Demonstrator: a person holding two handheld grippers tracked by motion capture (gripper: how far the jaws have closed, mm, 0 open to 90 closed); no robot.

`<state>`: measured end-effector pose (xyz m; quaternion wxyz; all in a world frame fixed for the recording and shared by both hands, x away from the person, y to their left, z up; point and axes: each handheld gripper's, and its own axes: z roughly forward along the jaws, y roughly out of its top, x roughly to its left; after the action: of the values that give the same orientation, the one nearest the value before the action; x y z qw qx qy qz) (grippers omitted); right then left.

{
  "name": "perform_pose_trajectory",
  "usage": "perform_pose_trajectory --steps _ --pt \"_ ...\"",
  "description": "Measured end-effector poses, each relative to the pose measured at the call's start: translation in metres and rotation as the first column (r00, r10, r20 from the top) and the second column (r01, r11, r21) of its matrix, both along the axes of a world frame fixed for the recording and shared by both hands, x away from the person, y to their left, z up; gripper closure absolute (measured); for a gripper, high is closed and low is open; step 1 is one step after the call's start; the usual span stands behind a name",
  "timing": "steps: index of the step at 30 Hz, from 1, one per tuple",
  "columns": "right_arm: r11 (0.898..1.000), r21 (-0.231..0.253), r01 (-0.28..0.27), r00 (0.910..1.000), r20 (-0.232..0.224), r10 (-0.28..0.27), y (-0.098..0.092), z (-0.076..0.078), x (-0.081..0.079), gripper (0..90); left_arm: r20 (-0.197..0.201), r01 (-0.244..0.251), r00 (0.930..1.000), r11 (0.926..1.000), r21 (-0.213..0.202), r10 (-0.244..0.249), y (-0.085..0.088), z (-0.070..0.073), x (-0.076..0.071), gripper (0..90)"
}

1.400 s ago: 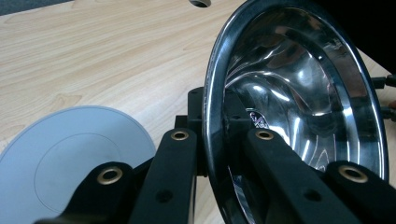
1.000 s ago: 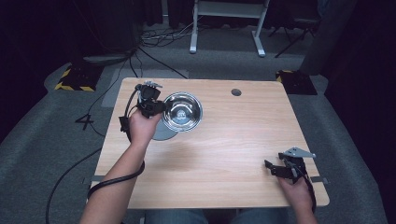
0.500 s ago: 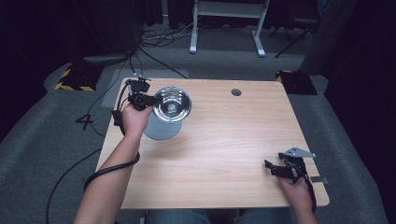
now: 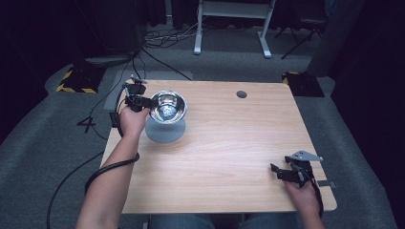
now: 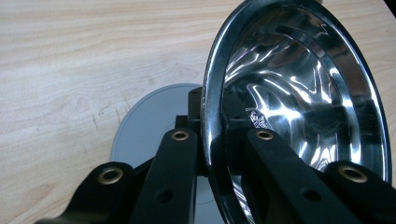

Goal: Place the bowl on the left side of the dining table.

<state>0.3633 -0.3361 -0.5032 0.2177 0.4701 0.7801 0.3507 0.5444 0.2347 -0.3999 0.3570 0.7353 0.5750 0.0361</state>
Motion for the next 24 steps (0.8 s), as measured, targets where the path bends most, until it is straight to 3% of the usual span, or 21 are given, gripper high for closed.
perform_pose_trajectory --steps 12,14,24 --pt "1.0 0.0 0.0 1.0 0.0 0.0 0.0 0.0 0.0 25.9 -0.084 -0.017 0.9964 0.9999 -0.002 0.017 0.007 -0.027 0.007 85.7" --pt "1.0 0.0 0.0 1.0 0.0 0.0 0.0 0.0 0.0 25.9 -0.08 -0.032 0.9963 0.9995 -0.003 0.031 0.007 -0.029 0.007 85.6" --pt "1.0 0.0 0.0 1.0 0.0 0.0 0.0 0.0 0.0 25.9 -0.109 -0.012 0.994 0.9999 0.003 0.012 0.009 -0.046 0.009 85.6"
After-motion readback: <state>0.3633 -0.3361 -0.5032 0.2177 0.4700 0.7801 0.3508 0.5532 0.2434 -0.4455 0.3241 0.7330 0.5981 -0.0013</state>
